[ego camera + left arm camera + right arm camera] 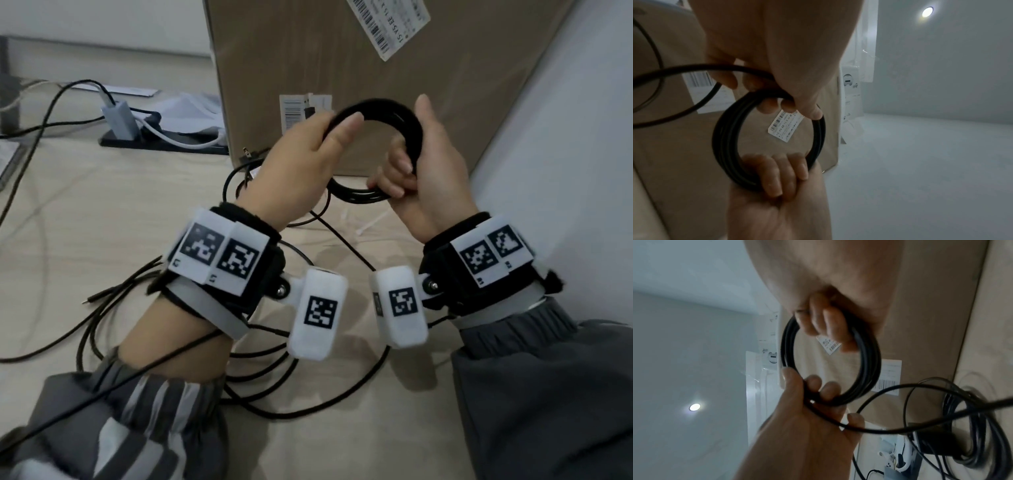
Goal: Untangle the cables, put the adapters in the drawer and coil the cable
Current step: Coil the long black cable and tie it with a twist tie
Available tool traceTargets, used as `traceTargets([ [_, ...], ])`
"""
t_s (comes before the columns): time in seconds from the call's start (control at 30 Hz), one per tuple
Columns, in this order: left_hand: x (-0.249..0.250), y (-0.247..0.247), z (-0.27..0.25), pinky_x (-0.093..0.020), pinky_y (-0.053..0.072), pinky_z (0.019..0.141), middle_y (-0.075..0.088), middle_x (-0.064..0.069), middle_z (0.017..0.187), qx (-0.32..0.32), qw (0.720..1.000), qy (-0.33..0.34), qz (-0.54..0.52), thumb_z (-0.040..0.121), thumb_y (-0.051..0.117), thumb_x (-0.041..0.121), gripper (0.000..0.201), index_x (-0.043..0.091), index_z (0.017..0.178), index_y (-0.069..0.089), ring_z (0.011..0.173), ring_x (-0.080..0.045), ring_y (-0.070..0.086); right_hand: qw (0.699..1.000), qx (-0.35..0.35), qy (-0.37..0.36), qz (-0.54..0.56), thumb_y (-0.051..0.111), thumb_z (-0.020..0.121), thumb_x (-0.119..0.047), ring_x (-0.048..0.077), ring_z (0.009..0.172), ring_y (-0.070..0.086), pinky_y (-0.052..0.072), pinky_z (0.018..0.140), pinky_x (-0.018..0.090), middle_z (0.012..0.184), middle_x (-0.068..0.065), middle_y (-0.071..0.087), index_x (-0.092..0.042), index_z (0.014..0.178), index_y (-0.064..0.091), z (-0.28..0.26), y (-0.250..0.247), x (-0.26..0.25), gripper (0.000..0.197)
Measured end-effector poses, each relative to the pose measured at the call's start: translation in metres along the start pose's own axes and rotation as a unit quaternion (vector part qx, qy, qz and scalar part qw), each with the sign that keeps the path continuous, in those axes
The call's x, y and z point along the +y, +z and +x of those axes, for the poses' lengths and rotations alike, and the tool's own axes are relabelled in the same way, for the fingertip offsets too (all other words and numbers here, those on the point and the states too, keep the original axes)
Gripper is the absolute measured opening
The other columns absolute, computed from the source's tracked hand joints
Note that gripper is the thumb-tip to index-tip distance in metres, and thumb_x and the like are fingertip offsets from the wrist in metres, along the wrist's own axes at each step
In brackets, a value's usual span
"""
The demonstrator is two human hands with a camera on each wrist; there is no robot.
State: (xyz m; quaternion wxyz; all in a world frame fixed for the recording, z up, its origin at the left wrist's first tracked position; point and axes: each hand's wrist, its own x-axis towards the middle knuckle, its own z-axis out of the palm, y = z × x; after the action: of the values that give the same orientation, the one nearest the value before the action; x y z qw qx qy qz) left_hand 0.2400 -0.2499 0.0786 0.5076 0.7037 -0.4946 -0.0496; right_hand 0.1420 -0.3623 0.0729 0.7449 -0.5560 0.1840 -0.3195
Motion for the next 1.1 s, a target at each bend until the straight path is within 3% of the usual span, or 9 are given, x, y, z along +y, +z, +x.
traceTargets([
  [0.1,-0.004,0.010,0.001,-0.019,0.035,0.061,0.049,0.005,0.079,0.055,0.998,0.002,-0.001,0.096,0.049,0.040,0.024,0.016,0.092,0.051,0.067,-0.004,0.044,0.995,0.075,-0.031,0.064,0.041,0.099,-0.043,0.014,0.038,0.018,0.038,0.050,0.026,0.041,-0.004,0.022,-0.018,0.047,0.041,0.002,0.004,0.000,0.058],
  [0.2,-0.005,0.017,-0.001,-0.016,0.039,0.065,0.053,-0.003,0.097,0.177,0.977,-0.084,-0.088,0.085,0.064,0.046,0.034,0.020,0.097,0.045,0.077,-0.008,0.048,0.987,0.095,-0.023,0.124,0.043,0.099,-0.042,0.012,0.035,0.018,0.039,0.049,0.025,0.040,-0.004,0.022,-0.017,0.047,0.036,0.000,0.007,0.001,0.058],
  [0.33,-0.004,0.017,0.000,-0.019,0.039,0.061,0.064,0.001,0.103,0.067,0.966,-0.180,-0.171,0.089,0.053,0.054,0.045,0.015,0.109,0.057,0.072,-0.005,0.050,0.983,0.071,0.008,0.171,0.042,0.098,-0.044,0.012,0.033,0.017,0.042,0.049,0.021,0.035,-0.003,0.019,-0.017,0.041,0.029,-0.002,0.010,0.004,0.064],
  [0.5,-0.002,0.003,-0.002,-0.022,0.035,0.062,0.070,0.006,0.094,-0.072,0.964,-0.105,-0.233,0.086,0.059,0.046,0.022,0.026,0.096,0.058,0.073,0.000,0.054,0.963,0.058,0.030,0.261,0.040,0.100,-0.039,0.011,0.033,0.017,0.041,0.045,0.021,0.035,-0.003,0.019,-0.016,0.041,0.029,-0.003,0.011,0.005,0.064],
  [0.63,-0.001,0.000,-0.004,-0.030,0.023,0.056,0.060,0.007,0.067,-0.055,0.964,-0.077,-0.247,0.088,0.042,0.053,0.035,0.021,0.078,0.053,0.062,-0.011,0.043,0.958,0.047,0.057,0.277,0.041,0.099,-0.037,0.011,0.031,0.019,0.042,0.042,0.020,0.034,-0.003,0.020,-0.016,0.042,0.029,-0.001,0.011,0.004,0.062],
  [0.77,0.005,-0.002,-0.003,-0.021,0.019,0.045,0.025,0.005,0.056,0.007,0.964,-0.077,-0.254,0.100,0.033,0.048,0.043,0.022,0.066,0.028,0.048,-0.008,0.022,0.970,-0.027,0.102,0.221,0.037,0.096,-0.034,0.014,0.039,0.029,0.044,0.049,0.022,0.039,0.000,0.026,-0.014,0.047,0.035,-0.002,0.013,0.008,0.053],
  [0.87,0.004,-0.009,-0.004,-0.018,0.021,0.044,0.027,0.009,0.055,-0.016,0.975,-0.070,-0.210,0.099,0.039,0.044,0.040,0.023,0.066,0.031,0.046,-0.006,0.024,0.991,-0.048,0.078,0.099,0.038,0.097,-0.036,0.017,0.050,0.044,0.047,0.062,0.027,0.048,0.002,0.044,-0.010,0.063,0.052,-0.001,0.002,-0.002,0.046],
  [0.97,0.001,-0.008,-0.005,-0.027,0.026,0.052,0.039,0.010,0.055,-0.083,0.992,-0.050,-0.081,0.095,0.047,0.047,0.042,0.015,0.068,0.050,0.056,-0.016,0.034,0.993,-0.079,0.049,-0.067,0.035,0.099,-0.046,0.016,0.052,0.049,0.047,0.059,0.027,0.053,0.002,0.052,-0.007,0.082,0.061,-0.002,-0.008,-0.016,0.050],
  [1.1,0.005,0.000,-0.005,-0.034,0.032,0.060,0.044,-0.002,0.062,-0.084,0.993,-0.058,-0.062,0.094,0.047,0.051,0.048,0.010,0.069,0.053,0.062,-0.021,0.036,0.980,-0.021,0.036,-0.195,0.034,0.096,-0.059,0.013,0.040,0.028,0.027,0.045,0.025,0.043,-0.002,0.033,-0.014,0.055,0.053,-0.008,0.003,-0.012,0.064],
])
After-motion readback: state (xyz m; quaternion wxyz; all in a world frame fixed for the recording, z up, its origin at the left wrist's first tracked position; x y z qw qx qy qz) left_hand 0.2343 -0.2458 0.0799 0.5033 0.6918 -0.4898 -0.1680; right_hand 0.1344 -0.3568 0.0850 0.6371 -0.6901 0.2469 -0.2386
